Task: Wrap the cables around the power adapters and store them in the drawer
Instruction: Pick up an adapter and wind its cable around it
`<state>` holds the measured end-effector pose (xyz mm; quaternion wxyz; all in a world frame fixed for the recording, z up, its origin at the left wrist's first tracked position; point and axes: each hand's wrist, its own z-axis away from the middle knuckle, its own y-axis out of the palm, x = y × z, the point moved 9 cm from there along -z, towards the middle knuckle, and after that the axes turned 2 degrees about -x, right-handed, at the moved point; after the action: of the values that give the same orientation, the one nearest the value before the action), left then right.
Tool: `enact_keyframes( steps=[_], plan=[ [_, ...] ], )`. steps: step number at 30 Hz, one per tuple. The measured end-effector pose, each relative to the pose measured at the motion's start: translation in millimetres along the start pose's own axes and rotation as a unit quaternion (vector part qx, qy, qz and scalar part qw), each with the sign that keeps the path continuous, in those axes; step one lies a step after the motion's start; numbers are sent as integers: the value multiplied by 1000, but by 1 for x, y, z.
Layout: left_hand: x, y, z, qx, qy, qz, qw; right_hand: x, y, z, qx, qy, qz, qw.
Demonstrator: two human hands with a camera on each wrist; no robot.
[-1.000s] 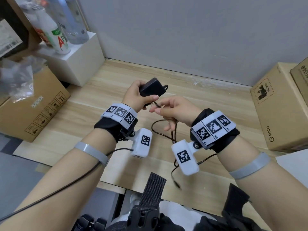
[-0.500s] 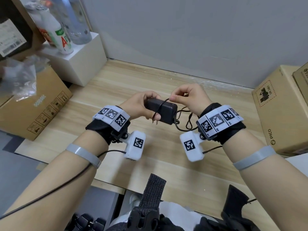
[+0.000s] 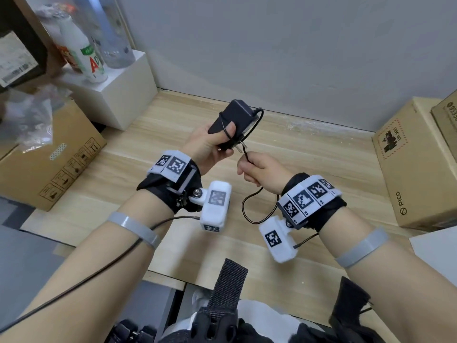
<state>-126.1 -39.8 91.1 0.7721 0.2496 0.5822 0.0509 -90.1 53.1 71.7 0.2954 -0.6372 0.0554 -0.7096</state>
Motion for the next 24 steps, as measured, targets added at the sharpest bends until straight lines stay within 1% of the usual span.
enact_keyframes(
  steps=[3,5,8,10,13,16,18,19,21,23,24],
  plan=[
    [2,-12,-3,-67,12,-46,997,7,5,3,26,-8,25,999],
    [0,-19,-4,-97,19,-83,992,9,8,4,39,2,31,999],
    [-3,-26,-6,-133,33,-175,975,14,12,7,61,25,24,998],
    [-6,-28,-8,-139,53,-228,962,17,14,9,84,31,23,996],
    [-2,-35,-11,-139,61,-284,947,26,14,14,112,18,24,993],
    [3,-39,-13,-133,68,-346,926,33,12,20,131,8,-11,991],
    [4,-40,-13,-130,69,-406,902,37,3,22,118,9,-47,992],
    [7,-40,-14,-124,66,-423,895,42,-2,23,111,2,-69,991],
    [15,-39,-15,-99,44,-425,899,48,-15,19,80,-21,-131,988],
    [25,-35,-14,-60,18,-423,904,46,-34,10,5,-32,-180,983],
    [29,-33,-14,-37,8,-429,902,42,-43,5,-35,-31,-186,981]
  ],
)
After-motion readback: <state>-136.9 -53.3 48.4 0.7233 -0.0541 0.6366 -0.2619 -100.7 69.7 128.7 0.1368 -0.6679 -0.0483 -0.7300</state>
